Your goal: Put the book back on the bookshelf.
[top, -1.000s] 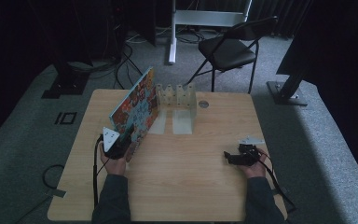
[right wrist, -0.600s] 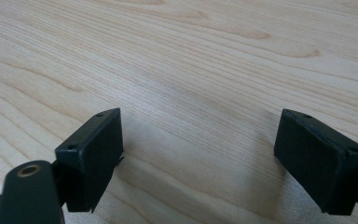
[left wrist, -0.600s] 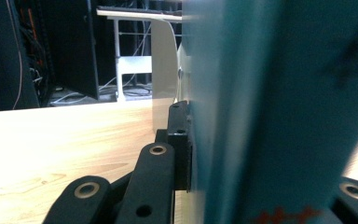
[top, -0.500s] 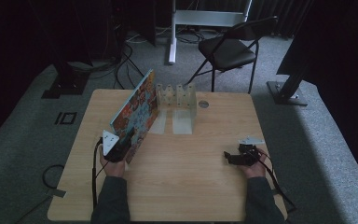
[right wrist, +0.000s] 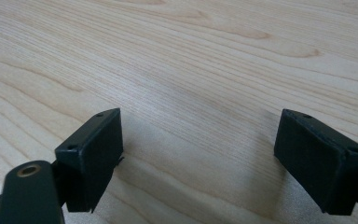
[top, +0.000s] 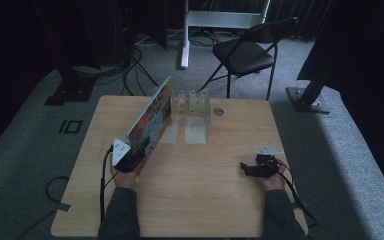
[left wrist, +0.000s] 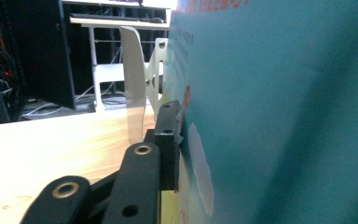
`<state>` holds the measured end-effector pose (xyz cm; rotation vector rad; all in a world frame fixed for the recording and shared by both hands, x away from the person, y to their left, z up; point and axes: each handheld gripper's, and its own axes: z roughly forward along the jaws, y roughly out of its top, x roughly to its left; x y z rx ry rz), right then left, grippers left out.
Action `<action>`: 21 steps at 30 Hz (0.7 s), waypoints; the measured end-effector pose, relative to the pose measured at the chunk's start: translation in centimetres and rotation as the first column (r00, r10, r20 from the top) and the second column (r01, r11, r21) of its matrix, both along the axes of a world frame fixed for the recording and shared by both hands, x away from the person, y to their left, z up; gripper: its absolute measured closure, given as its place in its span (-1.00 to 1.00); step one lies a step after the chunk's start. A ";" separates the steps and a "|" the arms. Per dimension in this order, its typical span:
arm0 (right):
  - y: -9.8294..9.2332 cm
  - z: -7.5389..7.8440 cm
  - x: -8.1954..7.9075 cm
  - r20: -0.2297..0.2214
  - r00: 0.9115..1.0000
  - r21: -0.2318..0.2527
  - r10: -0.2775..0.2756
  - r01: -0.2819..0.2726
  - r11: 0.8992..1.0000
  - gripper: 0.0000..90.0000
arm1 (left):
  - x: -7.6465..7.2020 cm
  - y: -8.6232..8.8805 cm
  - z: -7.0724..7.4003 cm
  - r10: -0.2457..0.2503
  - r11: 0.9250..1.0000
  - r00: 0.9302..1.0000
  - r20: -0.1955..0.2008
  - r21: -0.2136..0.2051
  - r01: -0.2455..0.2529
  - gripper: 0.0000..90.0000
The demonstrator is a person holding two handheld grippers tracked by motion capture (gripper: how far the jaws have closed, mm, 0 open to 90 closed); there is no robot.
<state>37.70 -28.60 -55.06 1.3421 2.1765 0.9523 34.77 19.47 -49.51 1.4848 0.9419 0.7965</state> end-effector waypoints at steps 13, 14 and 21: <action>0.0 0.0 0.0 0.000 1.000 0.001 0.000 0.000 1.000 -0.66 | 0.3 0.0 0.3 0.042 0.999 0.999 -0.003 0.022 -0.042 0.76; 0.0 0.0 0.0 0.000 1.000 0.000 0.000 0.000 1.000 -0.66 | 0.3 0.0 0.3 0.042 0.999 0.999 -0.002 0.022 -0.042 0.76; 0.0 0.0 0.0 0.000 1.000 0.001 0.001 -0.001 1.000 -0.66 | 0.5 -0.1 0.6 0.058 0.998 0.998 -0.004 0.024 -0.058 0.78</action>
